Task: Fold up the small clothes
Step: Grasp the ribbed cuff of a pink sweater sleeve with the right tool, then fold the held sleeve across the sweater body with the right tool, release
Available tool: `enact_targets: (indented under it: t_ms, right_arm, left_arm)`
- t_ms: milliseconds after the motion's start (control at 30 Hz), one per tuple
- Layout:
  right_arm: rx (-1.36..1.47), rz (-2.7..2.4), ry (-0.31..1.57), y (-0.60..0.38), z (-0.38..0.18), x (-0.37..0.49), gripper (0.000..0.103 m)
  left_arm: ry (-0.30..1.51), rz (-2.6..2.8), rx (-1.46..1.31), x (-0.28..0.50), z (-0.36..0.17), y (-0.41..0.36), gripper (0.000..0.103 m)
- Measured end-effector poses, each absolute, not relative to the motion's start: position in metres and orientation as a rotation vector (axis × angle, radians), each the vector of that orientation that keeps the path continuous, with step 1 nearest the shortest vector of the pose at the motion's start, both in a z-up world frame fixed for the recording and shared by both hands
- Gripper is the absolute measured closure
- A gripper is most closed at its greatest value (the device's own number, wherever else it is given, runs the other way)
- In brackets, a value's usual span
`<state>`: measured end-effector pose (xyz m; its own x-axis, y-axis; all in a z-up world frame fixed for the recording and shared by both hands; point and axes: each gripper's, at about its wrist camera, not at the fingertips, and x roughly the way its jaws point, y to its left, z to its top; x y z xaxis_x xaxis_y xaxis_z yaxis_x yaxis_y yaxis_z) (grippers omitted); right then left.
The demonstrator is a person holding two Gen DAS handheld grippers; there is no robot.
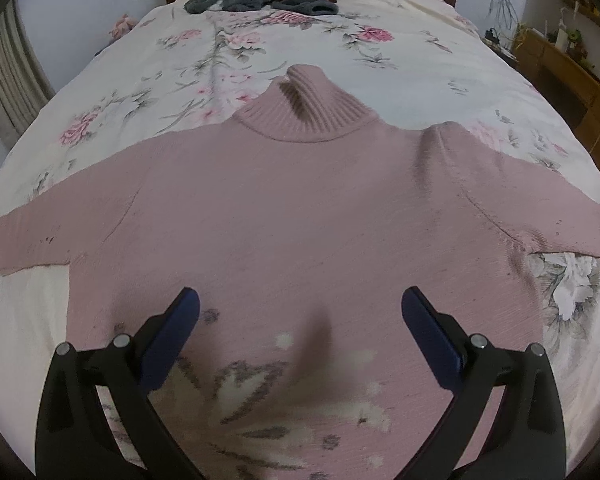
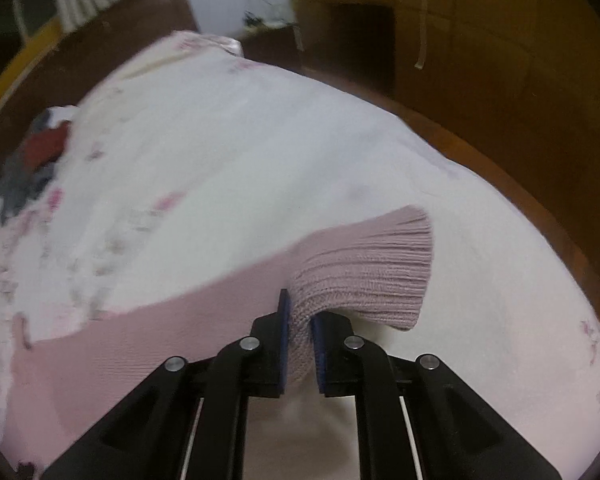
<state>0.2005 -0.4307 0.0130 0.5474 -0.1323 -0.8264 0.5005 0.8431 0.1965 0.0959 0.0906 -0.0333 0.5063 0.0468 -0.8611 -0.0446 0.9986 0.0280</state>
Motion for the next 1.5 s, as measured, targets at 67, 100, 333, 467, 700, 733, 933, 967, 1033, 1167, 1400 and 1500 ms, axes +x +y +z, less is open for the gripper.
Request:
enact_targets:
  t_ms: [67, 100, 333, 467, 700, 733, 933, 967, 1033, 1167, 1400, 1500]
  right_arm:
    - [0.436, -0.329, 0.906, -0.411, 0.024, 0.206, 0.093]
    - [0.419, -0.283, 0.903, -0.398, 0.029, 0.209, 0.093]
    - [0.278, 0.018, 0.911, -0.265, 0.047, 0.233, 0.093]
    - [0.254, 0.163, 0.940, -0.203, 0.043, 0.236, 0.093]
    - [0.166, 0.301, 1.000, -0.116, 0.018, 0.235, 0.093]
    - [0.154, 0.309, 1.005, -0.106, 0.013, 0.233, 0.093]
    - [0.059, 0.356, 1.057, -0.064, -0.015, 0.231, 0.093]
    - [0.043, 0.358, 1.065, -0.060, -0.020, 0.230, 0.093]
    - [0.016, 0.360, 1.080, -0.054, -0.029, 0.228, 0.093]
    - [-0.010, 0.369, 1.096, -0.048, -0.040, 0.221, 0.090]
    - [0.063, 0.567, 1.162, -0.057, -0.043, 0.181, 0.070]
    - [0.058, 0.536, 1.131, -0.082, -0.034, 0.157, 0.070]
  left_arm:
    - [1.042, 0.062, -0.014, 0.093, -0.034, 0.097, 0.003]
    - [1.045, 0.065, -0.022, 0.092, -0.035, 0.101, 0.003]
    - [1.042, 0.075, -0.034, 0.086, -0.031, 0.115, 0.003]
    - [1.041, 0.067, -0.048, 0.086, -0.029, 0.123, 0.003]
    - [1.042, 0.047, -0.063, 0.087, -0.026, 0.130, 0.003]
    - [1.044, 0.045, -0.066, 0.087, -0.025, 0.131, 0.003]
    - [1.062, 0.009, -0.112, 0.096, -0.024, 0.132, 0.003]
    - [1.062, 0.005, -0.115, 0.097, -0.024, 0.131, 0.003]
    - [1.065, -0.009, -0.116, 0.099, -0.023, 0.126, 0.003]
    - [1.072, -0.038, -0.116, 0.103, -0.024, 0.116, 0.003]
    - [1.117, -0.097, -0.178, 0.117, -0.033, 0.099, 0.003]
    - [1.137, -0.139, -0.173, 0.125, -0.036, 0.081, 0.003]
